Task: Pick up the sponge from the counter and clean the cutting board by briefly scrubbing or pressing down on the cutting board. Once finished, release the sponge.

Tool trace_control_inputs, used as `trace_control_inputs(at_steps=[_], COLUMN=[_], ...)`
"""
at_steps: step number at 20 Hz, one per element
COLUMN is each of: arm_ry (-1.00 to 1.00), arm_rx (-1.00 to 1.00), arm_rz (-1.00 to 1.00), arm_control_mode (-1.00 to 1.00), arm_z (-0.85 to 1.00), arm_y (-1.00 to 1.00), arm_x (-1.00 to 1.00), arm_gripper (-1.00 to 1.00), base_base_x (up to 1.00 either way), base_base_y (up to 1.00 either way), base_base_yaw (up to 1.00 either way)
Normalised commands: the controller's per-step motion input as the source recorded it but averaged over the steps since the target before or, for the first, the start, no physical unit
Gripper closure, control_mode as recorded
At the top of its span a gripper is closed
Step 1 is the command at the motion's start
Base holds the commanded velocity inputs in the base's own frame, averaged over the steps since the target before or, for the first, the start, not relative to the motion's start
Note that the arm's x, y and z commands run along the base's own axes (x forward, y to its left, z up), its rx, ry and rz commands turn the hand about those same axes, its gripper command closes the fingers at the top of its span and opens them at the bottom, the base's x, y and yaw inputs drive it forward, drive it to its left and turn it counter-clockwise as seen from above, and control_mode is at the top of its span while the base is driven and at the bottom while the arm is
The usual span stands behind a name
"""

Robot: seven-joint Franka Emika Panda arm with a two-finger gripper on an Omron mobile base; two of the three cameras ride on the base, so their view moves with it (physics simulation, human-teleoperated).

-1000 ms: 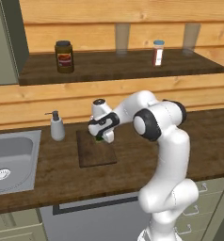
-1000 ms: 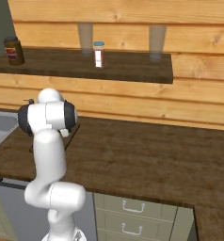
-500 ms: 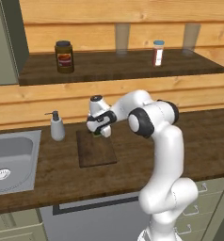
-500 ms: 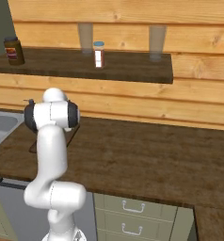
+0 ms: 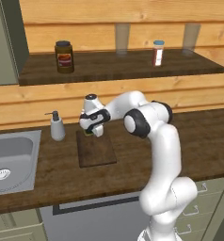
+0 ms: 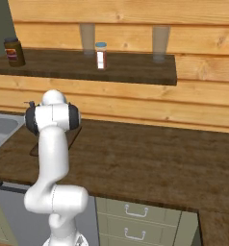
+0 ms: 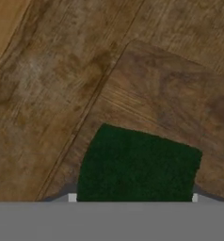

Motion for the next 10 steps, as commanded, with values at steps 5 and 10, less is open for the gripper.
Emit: trace_control_inputs(at_steps=[5,10], arm_ry=[0.0,0.0], arm_rx=[0.07,-0.02], arm_rz=[0.04,0.03], arm_control_mode=[-1.0,-1.0], arm_z=[-0.3,-0.2], arm_y=[0.42,0.7], arm_x=[-0.02,-0.39], arm_gripper=[1.0,1.0], base_base_x=[0.0,0.0], base_base_y=[0.0,0.0], base_base_yaw=[0.0,0.0])
